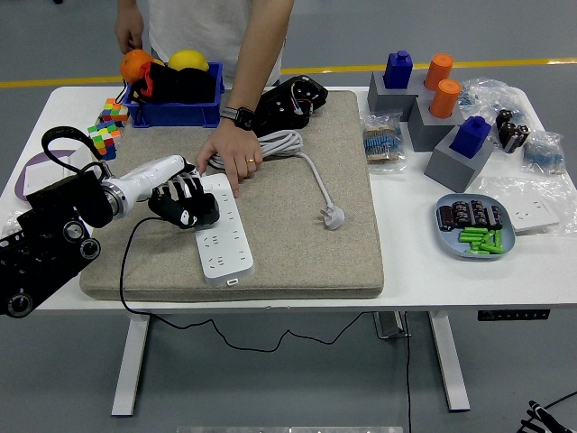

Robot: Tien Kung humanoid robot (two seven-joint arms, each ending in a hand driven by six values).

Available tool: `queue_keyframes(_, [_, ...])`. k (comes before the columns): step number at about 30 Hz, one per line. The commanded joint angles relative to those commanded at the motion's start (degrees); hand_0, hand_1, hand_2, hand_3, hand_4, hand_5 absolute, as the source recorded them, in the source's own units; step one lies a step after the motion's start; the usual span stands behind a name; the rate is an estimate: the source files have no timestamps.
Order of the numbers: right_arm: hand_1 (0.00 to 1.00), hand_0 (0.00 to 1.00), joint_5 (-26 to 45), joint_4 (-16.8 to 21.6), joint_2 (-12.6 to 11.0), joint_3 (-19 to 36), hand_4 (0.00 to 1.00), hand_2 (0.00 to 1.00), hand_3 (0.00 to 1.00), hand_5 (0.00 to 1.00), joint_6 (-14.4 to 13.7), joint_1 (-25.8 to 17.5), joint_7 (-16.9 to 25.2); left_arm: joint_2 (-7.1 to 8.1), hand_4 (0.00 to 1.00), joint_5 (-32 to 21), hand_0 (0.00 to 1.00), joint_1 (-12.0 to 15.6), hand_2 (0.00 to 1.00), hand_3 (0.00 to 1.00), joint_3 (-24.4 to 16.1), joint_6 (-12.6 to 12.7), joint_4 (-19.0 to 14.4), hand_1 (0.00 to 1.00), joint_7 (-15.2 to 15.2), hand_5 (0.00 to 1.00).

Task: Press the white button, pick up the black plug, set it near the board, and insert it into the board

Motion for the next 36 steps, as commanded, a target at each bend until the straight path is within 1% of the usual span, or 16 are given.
queue_keyframes(5, [0.608,0.780,-0.02,0.00,-0.05,-0.12,0.721,0.625,0.633,0.472,0.01,-0.02,-0.01,0.09,0.754,0.91,0.334,-0.45,0.339,0.442,0.97,-0.32,0.02,0.354,0.58,0.002])
queue_keyframes(11, [0.608,0.779,0.05,0.01,-0.05,-0.13,0.721,0.625,0.633,0.473,0.01,0.08,0.00,0.82,0.750,2.24,0.329,-1.05,0.333,0.430,1.50,-0.86,-0.77,0.347,1.63,0.002])
queue_keyframes(15, [0.608,0.779,-0.01,-0.02,-0.07,-0.01,0.720,0.625,0.632,0.472,0.02,0.09,-0.02,0.96,0.747,2.16,0.324,-1.53,0.329,0.423,2.09,-0.98,-0.91,0.345,1.83,0.002])
queue_keyframes(25, [0.608,0.780,0.38,0.04,-0.04,-0.47,0.720,0.625,0.632,0.473,0.02,0.15,0.06,0.50,0.747,1.90,0.321,-2.65,0.325,0.414,3.70,-1.08,-0.78,0.338,2.21,0.002])
queue_keyframes(32, [0.608,0.778,0.23,-0.03,-0.16,-0.41,0.719,0.625,0.631,0.472,0.02,0.11,0.02,0.34,0.743,1.56,0.315,-4.98,0.320,0.407,7.01,-1.53,0.02,0.329,3.13,0.002])
queue_keyframes(36, [0.608,0.779,0.49,-0.01,-0.15,-0.58,0.719,0.625,0.631,0.472,0.04,0.24,0.05,-0.21,0.738,1.67,0.307,-6.37,0.314,0.400,8.99,-1.68,0.32,0.325,3.62,0.002])
